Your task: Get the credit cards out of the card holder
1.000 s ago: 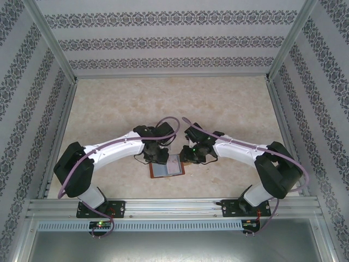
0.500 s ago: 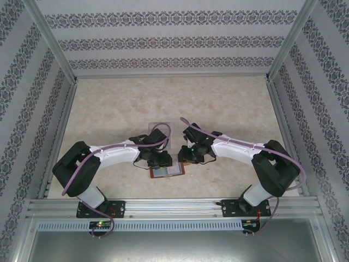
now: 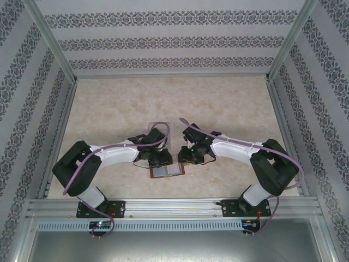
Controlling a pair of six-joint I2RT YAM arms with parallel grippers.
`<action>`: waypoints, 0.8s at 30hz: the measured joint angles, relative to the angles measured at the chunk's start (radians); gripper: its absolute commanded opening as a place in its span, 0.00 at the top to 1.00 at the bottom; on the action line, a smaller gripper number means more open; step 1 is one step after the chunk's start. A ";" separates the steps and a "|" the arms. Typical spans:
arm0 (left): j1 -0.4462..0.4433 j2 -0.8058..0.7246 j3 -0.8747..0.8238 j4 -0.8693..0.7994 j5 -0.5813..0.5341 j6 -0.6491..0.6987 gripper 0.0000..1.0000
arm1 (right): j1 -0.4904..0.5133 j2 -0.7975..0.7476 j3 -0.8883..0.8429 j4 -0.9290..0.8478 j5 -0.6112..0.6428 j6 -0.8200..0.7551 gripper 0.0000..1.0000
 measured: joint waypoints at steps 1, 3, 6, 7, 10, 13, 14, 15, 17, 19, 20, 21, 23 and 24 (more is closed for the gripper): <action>0.000 0.001 0.000 -0.003 -0.003 0.001 0.78 | 0.000 0.001 0.000 0.000 0.000 0.000 0.68; 0.000 0.001 0.001 -0.016 -0.015 0.005 0.78 | 0.000 0.004 0.002 0.000 0.000 0.000 0.68; 0.000 0.001 0.006 -0.042 -0.032 0.015 0.78 | 0.000 0.005 0.006 0.000 0.000 0.000 0.68; 0.000 0.001 0.010 -0.049 -0.034 0.019 0.78 | 0.000 0.005 0.008 0.000 0.000 0.000 0.68; 0.000 0.001 0.014 -0.061 -0.041 0.029 0.78 | 0.000 0.005 0.011 0.000 0.000 0.000 0.68; 0.000 0.005 0.016 -0.064 -0.044 0.034 0.78 | 0.000 0.005 0.013 0.000 0.000 0.000 0.68; 0.000 0.007 0.018 -0.065 -0.044 0.035 0.78 | 0.000 0.005 0.013 0.000 0.000 0.000 0.68; 0.000 0.010 0.021 -0.067 -0.044 0.037 0.78 | 0.000 0.005 0.013 0.000 0.000 0.000 0.68; 0.000 0.010 0.023 -0.068 -0.044 0.041 0.78 | 0.000 0.005 0.013 0.000 -0.002 0.000 0.68; 0.000 0.010 0.024 -0.068 -0.045 0.045 0.78 | 0.000 0.006 0.013 0.003 -0.009 0.000 0.68; 0.000 0.010 0.024 -0.068 -0.044 0.046 0.78 | 0.000 0.010 0.015 0.006 -0.015 0.000 0.68; 0.000 0.010 0.024 -0.068 -0.044 0.047 0.78 | 0.000 0.015 0.017 0.012 -0.021 0.000 0.68; 0.000 0.011 0.025 -0.069 -0.044 0.049 0.78 | 0.000 0.029 0.023 0.028 -0.035 0.001 0.69; 0.000 0.011 0.025 -0.069 -0.044 0.049 0.78 | 0.000 0.037 0.027 0.035 -0.041 0.004 0.69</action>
